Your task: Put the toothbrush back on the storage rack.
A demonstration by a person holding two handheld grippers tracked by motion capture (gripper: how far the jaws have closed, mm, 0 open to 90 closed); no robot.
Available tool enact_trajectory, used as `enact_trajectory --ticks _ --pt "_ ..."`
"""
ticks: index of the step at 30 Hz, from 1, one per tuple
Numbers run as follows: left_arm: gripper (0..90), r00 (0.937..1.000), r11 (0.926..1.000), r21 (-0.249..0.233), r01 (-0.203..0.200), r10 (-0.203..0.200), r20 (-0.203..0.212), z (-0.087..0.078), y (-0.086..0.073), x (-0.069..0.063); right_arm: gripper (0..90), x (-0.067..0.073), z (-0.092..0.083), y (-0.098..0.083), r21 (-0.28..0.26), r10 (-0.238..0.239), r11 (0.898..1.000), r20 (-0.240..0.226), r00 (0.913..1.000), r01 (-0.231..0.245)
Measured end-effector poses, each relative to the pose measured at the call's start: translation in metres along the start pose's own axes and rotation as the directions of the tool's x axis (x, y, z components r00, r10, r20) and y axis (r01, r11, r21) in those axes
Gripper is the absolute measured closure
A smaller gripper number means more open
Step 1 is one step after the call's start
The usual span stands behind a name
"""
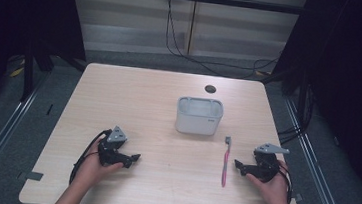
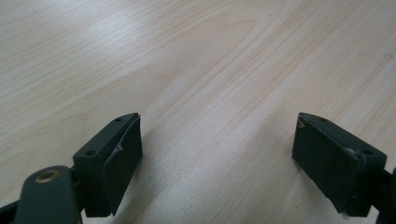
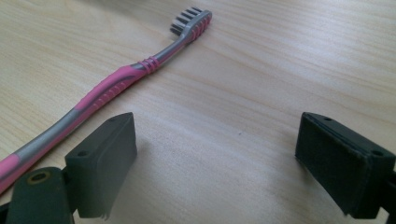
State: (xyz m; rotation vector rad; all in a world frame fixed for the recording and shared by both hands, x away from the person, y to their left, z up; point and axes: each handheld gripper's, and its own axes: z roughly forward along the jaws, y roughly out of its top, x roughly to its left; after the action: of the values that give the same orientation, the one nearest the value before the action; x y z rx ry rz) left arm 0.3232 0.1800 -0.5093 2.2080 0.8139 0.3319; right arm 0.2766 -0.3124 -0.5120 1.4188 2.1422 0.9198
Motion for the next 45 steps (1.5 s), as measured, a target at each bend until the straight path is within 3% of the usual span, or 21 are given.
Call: enact_trajectory --ticks 3,9,14,23,31,32,45 --pt "15.7 1.0000 1.0000 0.000 0.000 0.000 0.001 0.000 0.000 0.000 12.3 0.001 0.000 0.002 0.016 0.010 1.000 0.008 0.9999 -0.010" --pt "15.6 1.0000 1.0000 0.000 -0.001 0.001 0.001 0.000 0.000 0.000 21.6 0.002 -0.002 0.010 0.072 0.024 0.997 0.019 0.9995 -0.025" --pt "15.6 1.0000 1.0000 -0.001 0.000 0.000 0.002 0.000 0.000 0.000 26.6 -0.001 -0.004 0.017 0.116 0.071 0.991 -0.010 0.9974 -0.069" --pt "15.6 1.0000 1.0000 0.000 -0.001 0.001 0.002 0.000 0.000 0.000 31.5 0.006 -0.007 0.040 0.184 0.092 0.979 -0.024 0.9954 -0.086" --pt "15.6 1.0000 1.0000 0.000 -0.001 0.001 0.001 0.000 0.000 0.000 33.0 0.013 -0.005 0.054 0.190 0.097 0.977 -0.022 0.9951 -0.091" --pt "15.6 1.0000 1.0000 0.000 0.000 0.000 0.001 0.000 0.000 0.000 40.4 0.015 -0.004 0.057 0.193 0.101 0.977 -0.032 0.9944 -0.093" --pt "15.6 1.0000 1.0000 0.000 -0.001 0.001 0.002 0.000 0.000 0.000 47.9 0.025 0.010 0.068 0.263 0.177 0.951 -0.034 0.9837 -0.162"
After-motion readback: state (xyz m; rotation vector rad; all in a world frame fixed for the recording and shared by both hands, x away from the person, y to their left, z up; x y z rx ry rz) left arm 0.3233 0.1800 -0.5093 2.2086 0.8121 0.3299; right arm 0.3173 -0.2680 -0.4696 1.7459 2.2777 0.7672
